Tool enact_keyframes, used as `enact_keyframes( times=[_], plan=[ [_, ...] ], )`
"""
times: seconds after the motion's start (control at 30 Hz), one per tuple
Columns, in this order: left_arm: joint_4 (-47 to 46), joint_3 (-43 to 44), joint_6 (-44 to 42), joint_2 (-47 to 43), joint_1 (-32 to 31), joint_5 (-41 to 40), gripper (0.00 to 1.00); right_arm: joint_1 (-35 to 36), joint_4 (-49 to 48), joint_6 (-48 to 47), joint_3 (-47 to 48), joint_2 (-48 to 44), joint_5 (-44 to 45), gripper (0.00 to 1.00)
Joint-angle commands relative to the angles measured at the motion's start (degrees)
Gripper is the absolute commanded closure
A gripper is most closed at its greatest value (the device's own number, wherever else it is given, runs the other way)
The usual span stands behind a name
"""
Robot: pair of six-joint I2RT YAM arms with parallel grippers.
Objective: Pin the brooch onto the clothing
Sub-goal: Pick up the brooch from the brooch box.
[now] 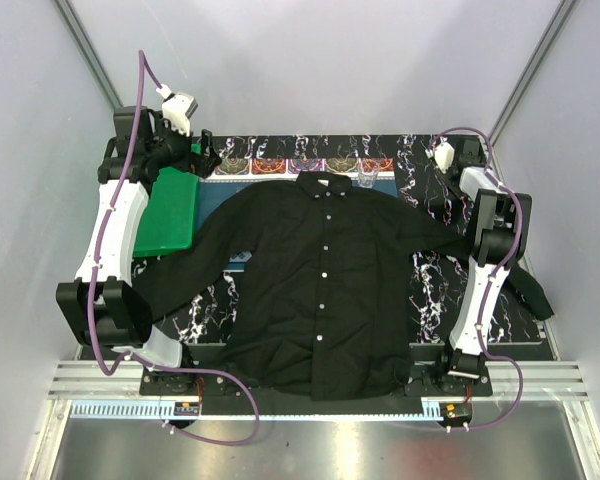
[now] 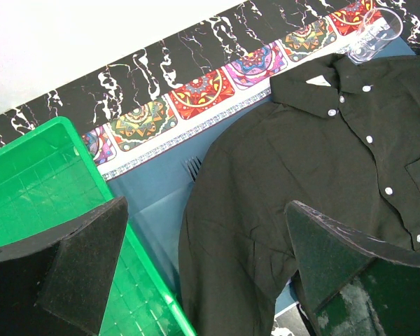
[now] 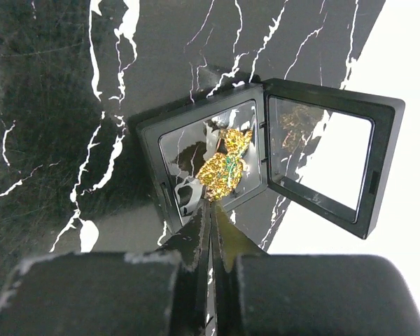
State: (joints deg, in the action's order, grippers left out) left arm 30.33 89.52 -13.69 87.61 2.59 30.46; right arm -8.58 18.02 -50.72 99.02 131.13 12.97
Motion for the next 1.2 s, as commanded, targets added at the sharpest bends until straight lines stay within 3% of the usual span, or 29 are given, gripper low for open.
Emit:
enact_keyframes(
  times=[0.0,0.53,0.93,1.17],
  plan=[
    [-1.1,0.8,-0.5,0.2,-0.2,1.4,0.01,0.5,-4.0,-1.2,-1.2,-2.4,1.2,1.0],
    [-1.0,-0.1,-1.4,0.0,-0.2,1.7,0.01,0.5,-2.0,0.4,-3.9,-10.6,-2.3,1.0],
    [-0.9,-1.4,-5.9,-1.0,-0.2,3.4,0.01,0.7,8.1,4.3,-2.8,-17.5,-10.0,1.0],
    [-8.6,-9.0,-8.1,-6.7,0.1,10.9,0.01,0.8,13.8,4.9,-5.8,-24.8,-14.7,1.0]
  ],
)
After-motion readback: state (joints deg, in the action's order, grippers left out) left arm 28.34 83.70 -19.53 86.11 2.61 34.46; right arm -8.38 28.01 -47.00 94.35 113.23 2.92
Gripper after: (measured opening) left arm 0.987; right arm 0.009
